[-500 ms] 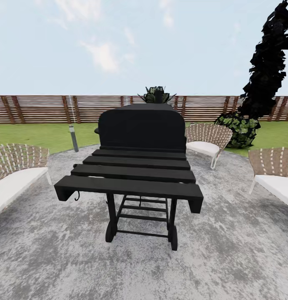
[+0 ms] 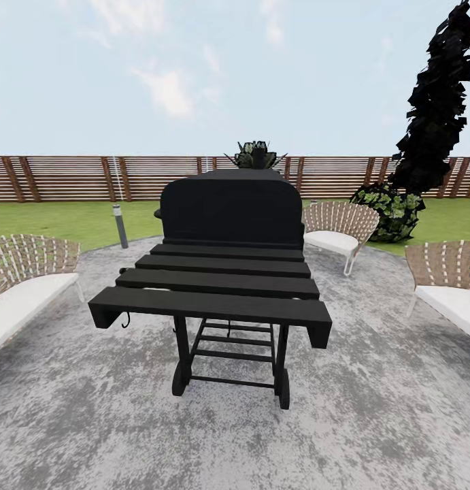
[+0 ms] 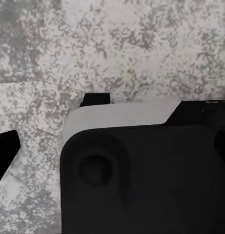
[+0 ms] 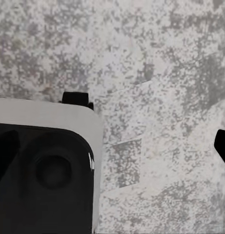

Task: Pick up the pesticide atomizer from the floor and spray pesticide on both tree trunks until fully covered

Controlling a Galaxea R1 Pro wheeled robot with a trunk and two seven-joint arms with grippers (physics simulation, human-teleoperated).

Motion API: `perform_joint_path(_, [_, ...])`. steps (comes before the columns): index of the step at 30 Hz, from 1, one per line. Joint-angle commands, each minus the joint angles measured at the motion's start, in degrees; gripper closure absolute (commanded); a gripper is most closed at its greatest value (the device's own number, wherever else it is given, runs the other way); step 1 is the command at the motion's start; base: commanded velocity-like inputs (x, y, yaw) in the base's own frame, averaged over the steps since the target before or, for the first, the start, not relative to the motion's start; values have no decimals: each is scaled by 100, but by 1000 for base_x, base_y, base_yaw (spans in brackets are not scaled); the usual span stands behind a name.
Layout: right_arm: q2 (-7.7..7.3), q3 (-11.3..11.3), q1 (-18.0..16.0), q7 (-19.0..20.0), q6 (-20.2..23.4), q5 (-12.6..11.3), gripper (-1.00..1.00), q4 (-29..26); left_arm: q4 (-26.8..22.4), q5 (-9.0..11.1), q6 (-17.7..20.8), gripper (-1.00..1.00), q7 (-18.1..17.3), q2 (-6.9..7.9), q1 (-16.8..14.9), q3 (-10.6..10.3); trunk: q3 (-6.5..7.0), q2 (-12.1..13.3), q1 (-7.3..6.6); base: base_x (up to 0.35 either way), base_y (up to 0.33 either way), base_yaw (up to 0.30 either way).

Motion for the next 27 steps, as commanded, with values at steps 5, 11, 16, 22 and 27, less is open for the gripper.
perform_joint_path(5, [-1,212,-169,-188,-173,4,-100,-159,-157,-210,-182,-100,182,-2,-170,31,-6,-3,0,0,0,0])
perform_joint_path(11, [1,413,-367,-381,-366,9,-100,-355,-352,-407,-375,-100,254,-28,-368,19,-6,-3,0,0,0,0])
perform_joint_path(16, [13,582,-532,-541,-526,19,-100,-519,-513,-488,-536,-100,252,-46,-534,11,-6,-3,0,0,0,0])
perform_joint_path(22, [12,1033,-570,-1232,-2262,21,-100,-1392,-442,-484,-1966,-100,258,-46,-1173,8,-6,-3,0,0,0,0])
perform_joint_path(27, [9,1031,-566,-1238,-2262,28,-100,-1368,-454,-471,-2147,-100,259,-37,-1163,24,-6,-3,0,0,0,0])
